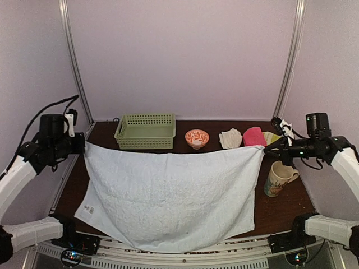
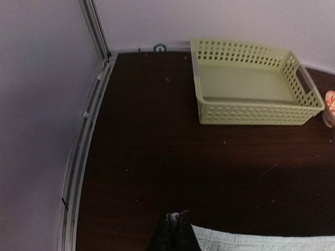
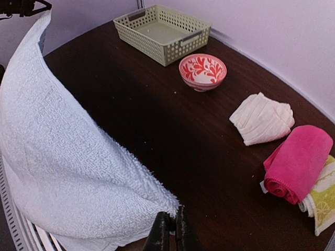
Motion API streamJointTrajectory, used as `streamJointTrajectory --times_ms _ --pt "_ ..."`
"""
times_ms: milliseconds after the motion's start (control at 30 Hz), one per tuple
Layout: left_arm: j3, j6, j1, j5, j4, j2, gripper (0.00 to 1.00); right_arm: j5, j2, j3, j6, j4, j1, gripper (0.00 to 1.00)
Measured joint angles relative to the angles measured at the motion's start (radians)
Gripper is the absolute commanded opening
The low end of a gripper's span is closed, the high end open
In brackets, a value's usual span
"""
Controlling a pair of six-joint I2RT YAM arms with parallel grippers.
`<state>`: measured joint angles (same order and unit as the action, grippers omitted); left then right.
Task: Roll the towels
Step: Flatten out the towel at the center of the board.
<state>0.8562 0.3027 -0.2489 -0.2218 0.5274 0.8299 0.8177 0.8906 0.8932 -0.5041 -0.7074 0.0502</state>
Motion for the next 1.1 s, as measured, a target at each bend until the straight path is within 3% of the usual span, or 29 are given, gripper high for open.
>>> streamJointTrajectory --times_ms 100,200,300,433,667,867,967,1100 --pt "-0.021 0.011 0.0 -0.012 -0.008 0.232 0.0 -0.068 0.242 0.006 0.04 0.103 0.019 0.05" --pt "0.045 0.011 0.002 -0.051 -0.039 0.454 0.01 -0.146 0.484 0.095 0.065 0.161 0.042 0.16" --pt "0.165 0.008 0.014 -0.08 -0.074 0.665 0.3 -0.263 0.708 0.24 0.118 0.22 0.055 0.32" --pt "0.279 0.013 0.034 -0.097 -0.091 0.792 0.43 -0.367 0.841 0.357 0.187 0.264 0.056 0.38" --pt "0.264 0.026 0.038 -0.076 -0.053 0.674 0.48 -0.366 0.688 0.359 0.218 0.24 0.065 0.39" --pt "0.189 0.044 0.038 0.042 0.096 0.513 0.29 -0.334 0.476 0.251 0.103 0.145 0.165 0.34" --pt "0.137 0.053 0.038 0.142 0.191 0.491 0.17 -0.341 0.424 0.17 0.041 0.087 0.241 0.31" --pt "0.087 0.051 0.037 0.236 0.331 0.504 0.11 -0.383 0.39 0.064 -0.049 0.011 0.342 0.24"
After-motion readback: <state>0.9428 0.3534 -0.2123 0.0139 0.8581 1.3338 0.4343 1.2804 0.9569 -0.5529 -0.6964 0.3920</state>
